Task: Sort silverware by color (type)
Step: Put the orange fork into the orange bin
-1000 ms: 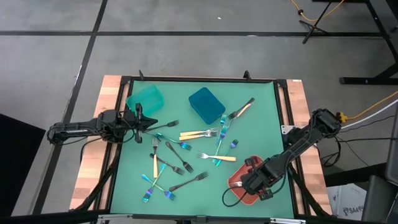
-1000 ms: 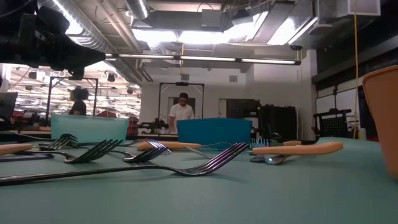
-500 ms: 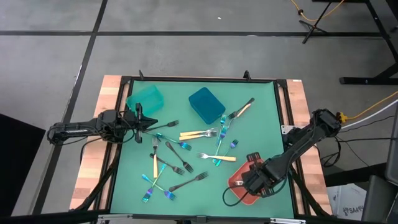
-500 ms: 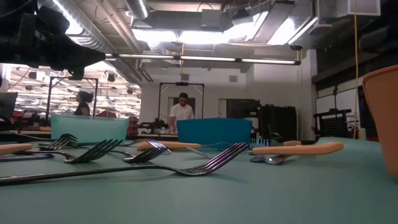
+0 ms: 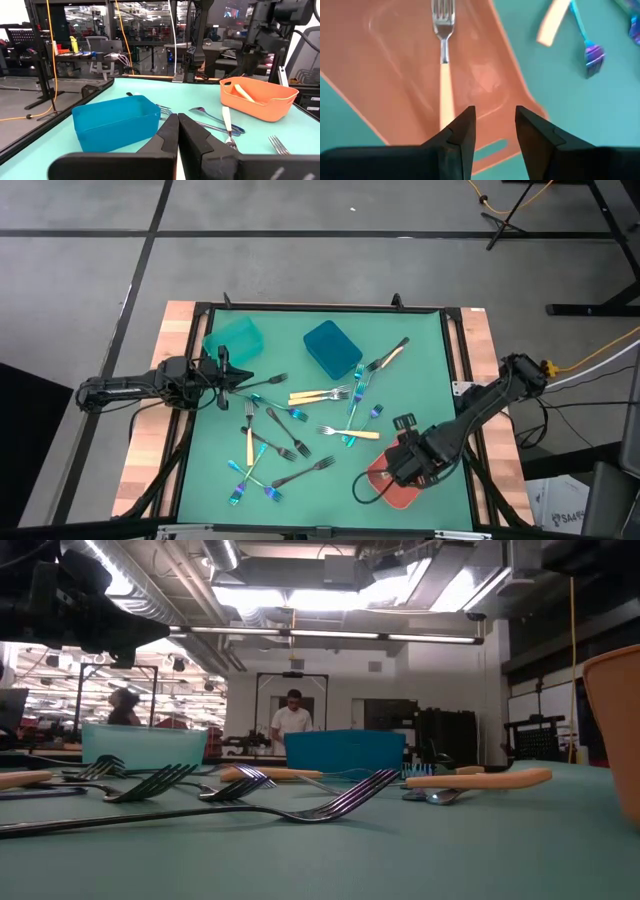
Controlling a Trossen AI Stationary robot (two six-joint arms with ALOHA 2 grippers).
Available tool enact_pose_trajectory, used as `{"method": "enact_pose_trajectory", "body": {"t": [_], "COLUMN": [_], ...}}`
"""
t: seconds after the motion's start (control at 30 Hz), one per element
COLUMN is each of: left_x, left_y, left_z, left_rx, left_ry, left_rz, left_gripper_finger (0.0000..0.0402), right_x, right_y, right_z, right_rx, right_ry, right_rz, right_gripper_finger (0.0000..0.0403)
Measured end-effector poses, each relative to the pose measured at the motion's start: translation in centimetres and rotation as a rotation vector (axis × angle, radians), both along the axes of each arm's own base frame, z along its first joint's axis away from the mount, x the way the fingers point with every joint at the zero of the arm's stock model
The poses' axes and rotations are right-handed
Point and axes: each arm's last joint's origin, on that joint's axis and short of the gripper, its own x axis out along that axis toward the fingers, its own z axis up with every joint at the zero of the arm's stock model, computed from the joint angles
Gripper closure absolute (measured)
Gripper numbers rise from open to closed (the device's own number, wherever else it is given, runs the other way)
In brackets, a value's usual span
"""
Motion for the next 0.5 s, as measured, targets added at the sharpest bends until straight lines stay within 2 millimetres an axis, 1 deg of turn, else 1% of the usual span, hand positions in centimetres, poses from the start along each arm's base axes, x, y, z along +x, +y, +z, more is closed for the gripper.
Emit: {"method": "enact_pose_trajectory", "body": {"t": [0.17, 0.5], "left_x": [0.0, 0.0], "left_y": [0.0, 0.0], "left_z": [0.0, 0.0], "left_rx": [0.000, 0.004], "left_ry": [0.000, 0.001], "left_rz": [0.000, 0.000], "left_gripper_finger": [0.0401, 0.0401], "right_x": [1.7, 5.6], "right_y": [-1.3, -4.1], "right_z": [0.4, 0.8], "right_rx": [0.018, 0.123], "right_ry": [-0.062, -0.255], "right_rz": [-0.022, -0.159], "right_gripper_finger": [0.0276, 0.0276]}}
